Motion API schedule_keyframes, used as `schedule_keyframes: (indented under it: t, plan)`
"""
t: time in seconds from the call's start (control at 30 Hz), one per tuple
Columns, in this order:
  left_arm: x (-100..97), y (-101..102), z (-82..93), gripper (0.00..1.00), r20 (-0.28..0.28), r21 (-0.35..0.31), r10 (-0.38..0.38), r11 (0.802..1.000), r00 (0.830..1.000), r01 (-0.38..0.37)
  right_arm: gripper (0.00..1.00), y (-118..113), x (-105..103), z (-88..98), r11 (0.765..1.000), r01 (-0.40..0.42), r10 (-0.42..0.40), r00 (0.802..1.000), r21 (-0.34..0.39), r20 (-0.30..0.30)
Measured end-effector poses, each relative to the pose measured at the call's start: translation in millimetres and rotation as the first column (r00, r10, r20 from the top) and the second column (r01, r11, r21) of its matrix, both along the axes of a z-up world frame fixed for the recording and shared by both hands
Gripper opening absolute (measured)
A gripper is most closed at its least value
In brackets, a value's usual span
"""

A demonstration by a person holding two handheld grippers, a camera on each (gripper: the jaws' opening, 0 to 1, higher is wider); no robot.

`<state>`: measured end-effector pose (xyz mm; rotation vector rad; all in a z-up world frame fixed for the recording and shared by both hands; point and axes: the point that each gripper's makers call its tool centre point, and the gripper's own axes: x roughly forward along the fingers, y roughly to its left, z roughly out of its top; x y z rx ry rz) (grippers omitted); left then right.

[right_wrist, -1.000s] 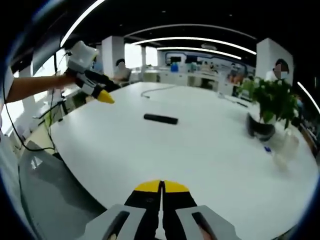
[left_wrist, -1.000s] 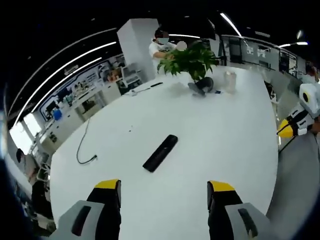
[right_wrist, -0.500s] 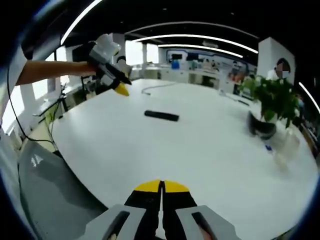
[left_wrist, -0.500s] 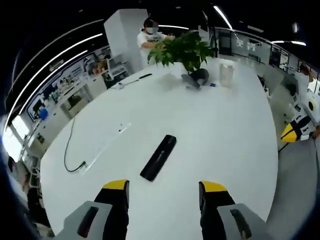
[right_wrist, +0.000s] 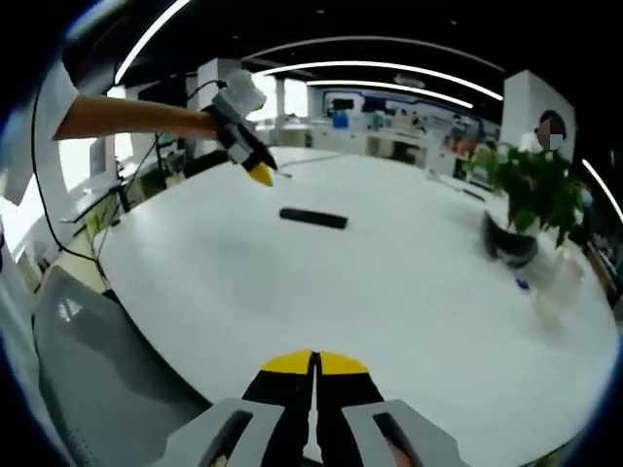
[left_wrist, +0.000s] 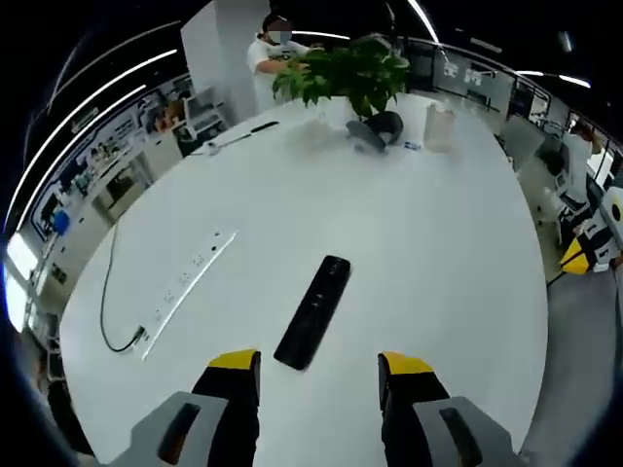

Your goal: Press the specified remote control buttons in sequence, fully releasing each button before pressing the next.

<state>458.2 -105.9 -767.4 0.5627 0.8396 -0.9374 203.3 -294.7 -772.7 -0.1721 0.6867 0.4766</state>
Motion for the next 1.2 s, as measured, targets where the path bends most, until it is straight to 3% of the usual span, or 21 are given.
schedule_keyframes:
  t: [0.13, 0.43, 0.6, 0.83, 0.97, 1.1, 1.2]
  plan:
    - [8.6, -6.8, -11.2, 0.48, -0.024, -0.007, -0.054, 0.999, 0.998, 0.054, 0.0, -0.9, -0.1, -2.8, 1.0, 0.002, -0.002, 1.0, -0.012, -0.01]
    - [22.6, -3.1, -47.1, 0.44, -0.069, 0.07, -0.183, 0.98, 0.981, 0.188, 0.0, -2.9, 0.2, -5.6, 1.0, 0.009, -0.009, 1.0, -0.028, -0.022]
    - [32.8, -0.9, -63.8, 0.39, -0.109, 0.082, -0.177, 0.979, 0.978, 0.186, 0.0, -3.7, -0.2, -7.6, 0.999, 0.013, -0.014, 0.999, -0.034, -0.033]
    - [35.1, 5.8, -78.3, 0.38, -0.138, 0.161, -0.203, 0.961, 0.969, 0.224, 0.0, -3.7, -1.4, -9.5, 0.999, 0.011, -0.013, 0.999, -0.041, -0.044]
    - [31.7, 7.2, -84.7, 0.38, -0.193, 0.19, -0.19, 0.955, 0.963, 0.226, 0.0, -3.2, -2.1, -10.1, 0.999, 0.007, -0.009, 0.999, -0.046, -0.049]
    - [32.9, 16.2, -92.6, 0.39, -0.213, 0.267, -0.22, 0.924, 0.952, 0.273, 0.0, -3.2, -2.3, -10.3, 0.999, 0.008, -0.01, 0.999, -0.045, -0.053]
    - [36.9, 17.4, -98.6, 0.39, -0.234, 0.269, -0.189, 0.93, 0.954, 0.25, 0.0, -3.3, -2.4, -10.4, 0.999, 0.008, -0.01, 0.999, -0.046, -0.053]
